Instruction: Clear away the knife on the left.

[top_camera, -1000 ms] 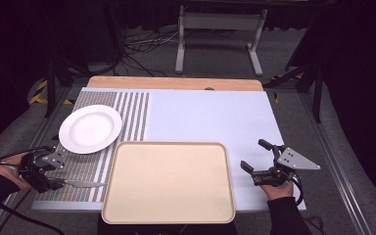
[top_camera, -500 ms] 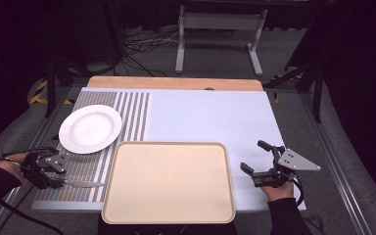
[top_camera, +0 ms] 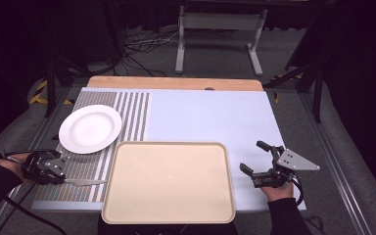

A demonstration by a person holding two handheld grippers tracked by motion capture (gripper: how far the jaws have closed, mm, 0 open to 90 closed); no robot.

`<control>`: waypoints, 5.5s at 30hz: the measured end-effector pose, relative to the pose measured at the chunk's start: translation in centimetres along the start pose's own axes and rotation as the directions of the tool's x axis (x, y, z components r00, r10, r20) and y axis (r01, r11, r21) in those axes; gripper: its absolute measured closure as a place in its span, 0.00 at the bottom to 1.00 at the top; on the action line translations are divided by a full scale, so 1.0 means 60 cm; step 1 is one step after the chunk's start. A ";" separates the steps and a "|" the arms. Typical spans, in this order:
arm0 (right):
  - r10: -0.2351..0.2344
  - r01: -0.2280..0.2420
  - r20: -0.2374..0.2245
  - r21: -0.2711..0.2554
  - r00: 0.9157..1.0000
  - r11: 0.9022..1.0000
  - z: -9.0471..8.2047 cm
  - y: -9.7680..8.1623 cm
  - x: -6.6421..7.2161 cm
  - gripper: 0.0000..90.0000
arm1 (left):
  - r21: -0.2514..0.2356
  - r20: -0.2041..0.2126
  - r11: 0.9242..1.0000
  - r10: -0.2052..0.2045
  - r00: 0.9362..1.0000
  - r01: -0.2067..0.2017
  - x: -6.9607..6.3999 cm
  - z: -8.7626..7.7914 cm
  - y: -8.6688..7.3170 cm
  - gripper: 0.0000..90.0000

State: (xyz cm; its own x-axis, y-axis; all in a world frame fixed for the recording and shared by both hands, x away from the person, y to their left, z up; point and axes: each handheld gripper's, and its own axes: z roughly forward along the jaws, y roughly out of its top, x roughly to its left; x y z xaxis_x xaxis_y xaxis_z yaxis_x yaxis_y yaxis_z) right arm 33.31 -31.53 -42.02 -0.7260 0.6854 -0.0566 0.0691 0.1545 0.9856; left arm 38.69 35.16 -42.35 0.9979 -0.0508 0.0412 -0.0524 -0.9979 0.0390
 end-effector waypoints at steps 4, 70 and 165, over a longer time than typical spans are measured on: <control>0.000 0.000 -0.003 -0.004 1.000 1.000 -0.001 0.000 0.000 0.01 | 0.007 -0.012 1.000 0.012 1.000 -0.012 -0.002 0.000 0.002 0.88; 0.015 -0.015 0.001 -0.016 1.000 1.000 -0.004 0.001 -0.004 0.01 | -0.313 0.099 0.811 -0.490 0.866 0.495 0.004 -0.140 0.029 0.89; 0.042 -0.042 -0.005 -0.046 0.999 0.998 -0.018 0.003 -0.013 0.01 | -0.224 0.346 0.616 -0.674 0.652 0.755 -0.017 -0.013 0.284 0.89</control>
State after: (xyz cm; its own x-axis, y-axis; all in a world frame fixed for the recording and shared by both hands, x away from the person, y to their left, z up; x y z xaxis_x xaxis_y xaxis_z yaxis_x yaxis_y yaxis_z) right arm 33.17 -32.80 -41.66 -0.7261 0.6874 -0.0140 0.0684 0.0924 0.9934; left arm 36.75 18.25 -40.97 0.6998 0.6255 -0.3449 0.7127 -0.6439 0.2784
